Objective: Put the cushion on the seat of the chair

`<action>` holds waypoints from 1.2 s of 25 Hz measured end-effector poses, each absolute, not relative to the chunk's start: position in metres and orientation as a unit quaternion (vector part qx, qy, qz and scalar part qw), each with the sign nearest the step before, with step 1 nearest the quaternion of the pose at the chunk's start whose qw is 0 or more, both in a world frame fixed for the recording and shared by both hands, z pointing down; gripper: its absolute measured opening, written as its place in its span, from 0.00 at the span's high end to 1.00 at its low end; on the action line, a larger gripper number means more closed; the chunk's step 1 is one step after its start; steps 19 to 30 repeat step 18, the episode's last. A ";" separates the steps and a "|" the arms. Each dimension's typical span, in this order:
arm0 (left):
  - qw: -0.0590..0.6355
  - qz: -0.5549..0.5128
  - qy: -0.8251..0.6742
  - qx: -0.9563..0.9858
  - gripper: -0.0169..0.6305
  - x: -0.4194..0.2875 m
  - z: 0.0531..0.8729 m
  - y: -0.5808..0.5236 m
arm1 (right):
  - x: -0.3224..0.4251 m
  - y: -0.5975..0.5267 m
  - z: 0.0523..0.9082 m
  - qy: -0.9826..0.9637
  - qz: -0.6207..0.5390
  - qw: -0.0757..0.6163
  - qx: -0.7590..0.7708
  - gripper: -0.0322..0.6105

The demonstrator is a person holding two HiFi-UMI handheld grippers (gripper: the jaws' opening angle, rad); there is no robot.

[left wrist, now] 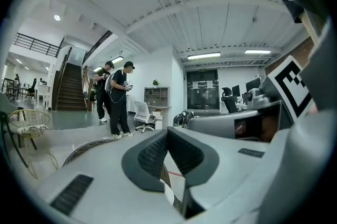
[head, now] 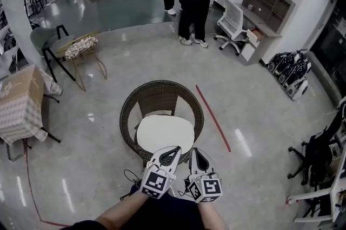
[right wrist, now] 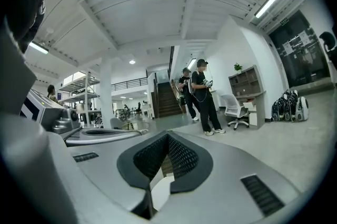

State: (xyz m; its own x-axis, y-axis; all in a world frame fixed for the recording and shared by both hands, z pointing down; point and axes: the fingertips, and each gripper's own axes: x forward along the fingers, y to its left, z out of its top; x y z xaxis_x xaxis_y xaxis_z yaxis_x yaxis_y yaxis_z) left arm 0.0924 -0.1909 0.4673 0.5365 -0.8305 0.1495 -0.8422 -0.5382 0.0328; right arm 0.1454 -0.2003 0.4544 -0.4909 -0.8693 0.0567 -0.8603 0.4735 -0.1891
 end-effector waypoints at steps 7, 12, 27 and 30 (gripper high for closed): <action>0.063 0.062 -0.491 0.866 0.96 0.082 0.472 -0.189 | 0.135 -0.202 0.459 0.868 -0.111 0.019 -0.483 0.98; 0.070 0.063 -0.496 0.863 0.96 0.077 0.475 -0.189 | 0.121 -0.195 0.462 0.879 -0.113 0.015 -0.463 0.98; 0.069 0.063 -0.481 0.872 0.96 0.087 0.477 -0.192 | 0.133 -0.199 0.459 0.873 -0.116 0.032 -0.473 0.98; 0.069 0.063 -0.481 0.872 0.96 0.087 0.477 -0.192 | 0.133 -0.199 0.459 0.873 -0.116 0.032 -0.473 0.98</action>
